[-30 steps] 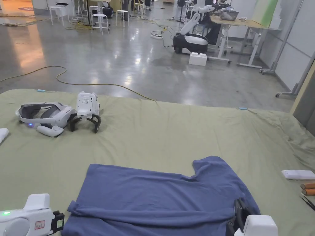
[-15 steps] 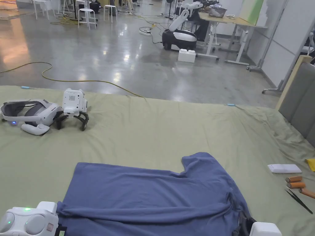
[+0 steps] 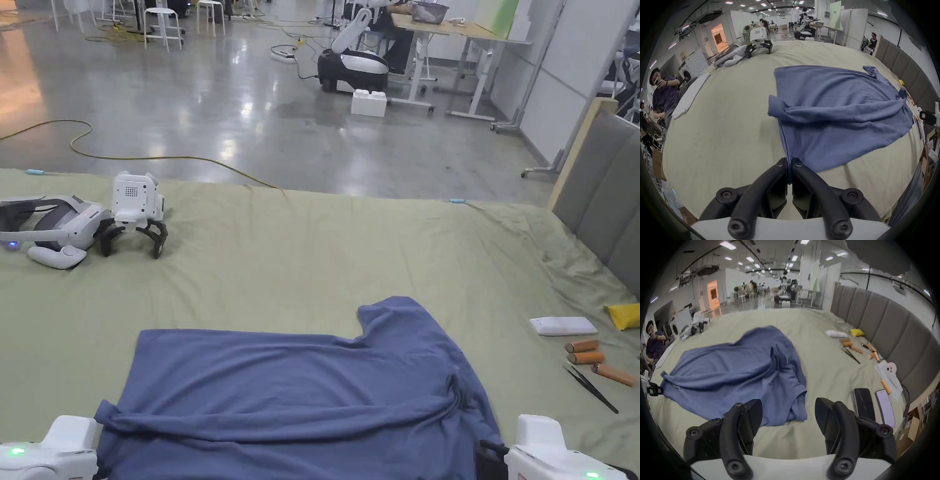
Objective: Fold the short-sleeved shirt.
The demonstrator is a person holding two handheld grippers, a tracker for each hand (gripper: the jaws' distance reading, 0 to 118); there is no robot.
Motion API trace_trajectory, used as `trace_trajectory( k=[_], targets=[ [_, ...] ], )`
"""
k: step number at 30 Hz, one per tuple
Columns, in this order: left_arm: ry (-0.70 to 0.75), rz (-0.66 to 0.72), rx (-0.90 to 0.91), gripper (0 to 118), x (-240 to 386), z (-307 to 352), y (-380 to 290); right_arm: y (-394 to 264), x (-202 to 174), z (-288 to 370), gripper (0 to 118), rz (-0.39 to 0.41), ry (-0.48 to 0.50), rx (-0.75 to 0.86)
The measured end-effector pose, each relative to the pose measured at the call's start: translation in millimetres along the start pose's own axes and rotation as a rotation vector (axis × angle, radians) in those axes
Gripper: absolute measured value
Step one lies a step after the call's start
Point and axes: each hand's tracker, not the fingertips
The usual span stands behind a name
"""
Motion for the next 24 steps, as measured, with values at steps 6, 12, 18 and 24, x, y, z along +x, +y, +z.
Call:
trace_trajectory(
  k=[6,12,18,24],
  targets=[
    [0.0,-0.003,0.016,1,0,2,3,3,12,-57,69,-0.005,0.087,-0.234],
    [0.006,0.007,0.013,1,3,2,3,-9,-3,-67,8,0.011,0.135,-0.273],
    [-0.011,0.023,0.059,1,-3,22,10,6,-12,-31,6,0.078,0.081,-0.143],
    [-0.018,0.042,0.139,1,-12,64,21,30,-5,29,6,0.09,0.103,-0.076]
  ],
)
